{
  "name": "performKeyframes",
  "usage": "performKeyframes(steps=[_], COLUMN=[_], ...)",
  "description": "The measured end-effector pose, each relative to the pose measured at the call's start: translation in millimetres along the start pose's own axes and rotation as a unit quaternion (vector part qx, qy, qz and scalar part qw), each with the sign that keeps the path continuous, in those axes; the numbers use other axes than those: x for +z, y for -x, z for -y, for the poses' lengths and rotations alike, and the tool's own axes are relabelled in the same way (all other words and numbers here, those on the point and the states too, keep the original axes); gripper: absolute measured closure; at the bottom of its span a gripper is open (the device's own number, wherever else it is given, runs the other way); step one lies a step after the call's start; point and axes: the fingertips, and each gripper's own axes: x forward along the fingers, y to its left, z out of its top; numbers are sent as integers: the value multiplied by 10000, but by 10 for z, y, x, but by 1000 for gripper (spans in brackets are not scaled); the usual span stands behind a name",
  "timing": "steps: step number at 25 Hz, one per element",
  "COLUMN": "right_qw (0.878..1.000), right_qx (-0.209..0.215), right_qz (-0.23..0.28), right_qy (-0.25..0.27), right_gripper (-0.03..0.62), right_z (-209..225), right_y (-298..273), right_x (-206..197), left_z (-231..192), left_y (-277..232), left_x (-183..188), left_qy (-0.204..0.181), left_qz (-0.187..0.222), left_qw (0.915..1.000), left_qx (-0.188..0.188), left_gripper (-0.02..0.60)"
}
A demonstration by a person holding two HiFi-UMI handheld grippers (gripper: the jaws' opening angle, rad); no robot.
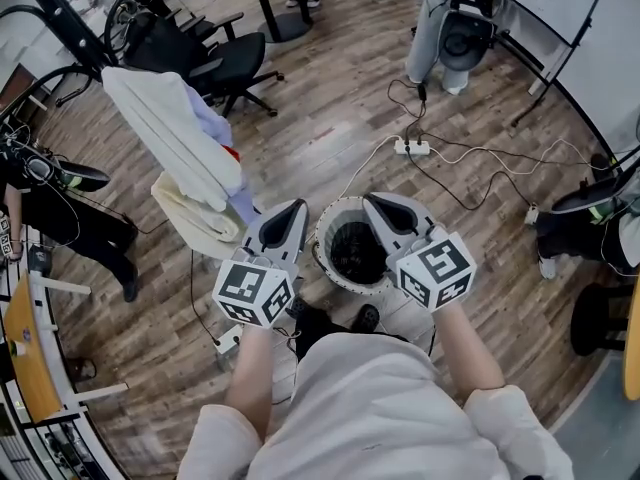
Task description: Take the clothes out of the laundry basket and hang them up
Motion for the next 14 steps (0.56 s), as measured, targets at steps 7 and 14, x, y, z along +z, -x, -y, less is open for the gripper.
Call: performKeyframes(steps=[7,14], right_qw=[10000,10000], right_qx=[16,31], right_qz=[26,24], right_qy=[-21,-19], right_gripper=[589,589], right_z=[-1,0], right_y=[-32,-35], right_x=[33,16], left_z=[-4,-15], left_y=[-26,-31], left_x=[-6,-13], left_qy=[-9,32], left_qz=[-76,-50], left_qw=[10000,10000], left_qx=[-43,-25], left_gripper=[560,560])
